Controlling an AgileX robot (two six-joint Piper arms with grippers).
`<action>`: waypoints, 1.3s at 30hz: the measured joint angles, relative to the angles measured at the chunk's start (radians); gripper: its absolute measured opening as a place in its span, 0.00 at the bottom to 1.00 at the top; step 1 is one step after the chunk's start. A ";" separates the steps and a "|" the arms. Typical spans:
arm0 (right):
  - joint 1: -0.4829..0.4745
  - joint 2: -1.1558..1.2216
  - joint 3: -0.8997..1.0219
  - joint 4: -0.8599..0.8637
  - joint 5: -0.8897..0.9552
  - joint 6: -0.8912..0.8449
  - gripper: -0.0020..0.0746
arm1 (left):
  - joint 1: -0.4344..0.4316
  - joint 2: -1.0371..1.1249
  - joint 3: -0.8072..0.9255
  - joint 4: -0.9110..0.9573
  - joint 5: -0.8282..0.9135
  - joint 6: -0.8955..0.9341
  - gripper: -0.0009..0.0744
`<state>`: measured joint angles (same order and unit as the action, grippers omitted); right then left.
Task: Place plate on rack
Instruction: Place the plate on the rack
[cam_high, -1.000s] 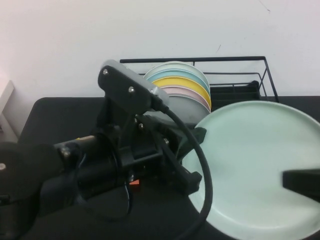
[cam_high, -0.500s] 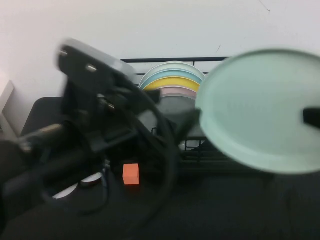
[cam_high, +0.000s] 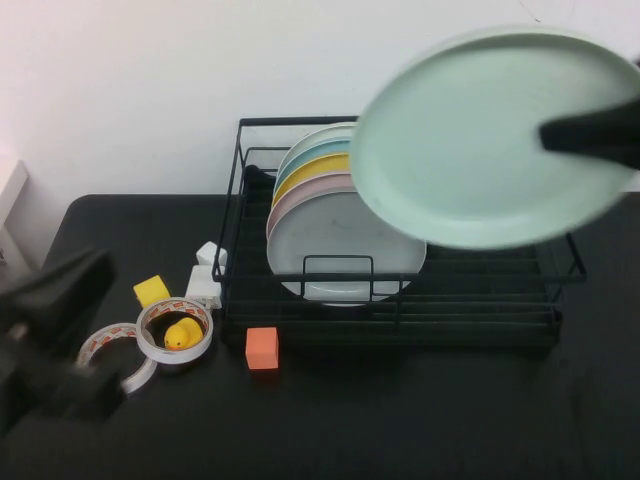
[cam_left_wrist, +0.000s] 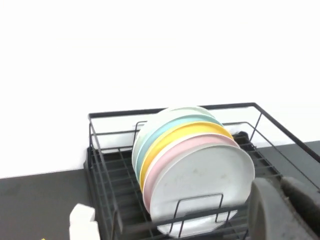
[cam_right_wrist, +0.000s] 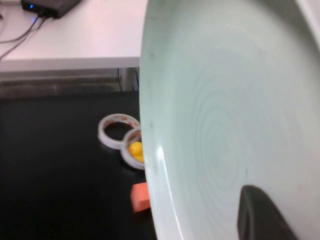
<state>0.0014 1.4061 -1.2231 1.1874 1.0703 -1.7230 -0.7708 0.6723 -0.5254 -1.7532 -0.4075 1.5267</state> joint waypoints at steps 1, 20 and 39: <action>0.008 0.030 -0.036 -0.002 0.000 -0.016 0.21 | 0.000 -0.032 0.020 -0.002 -0.003 -0.006 0.03; 0.287 0.584 -0.443 -0.131 -0.270 -0.078 0.21 | 0.000 -0.221 0.288 -0.002 0.249 -0.229 0.01; 0.296 0.704 -0.453 -0.134 -0.347 -0.041 0.21 | 0.000 -0.221 0.288 0.000 0.253 -0.226 0.01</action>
<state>0.2969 2.1101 -1.6760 1.0533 0.7229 -1.7641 -0.7708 0.4515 -0.2375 -1.7528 -0.1543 1.3006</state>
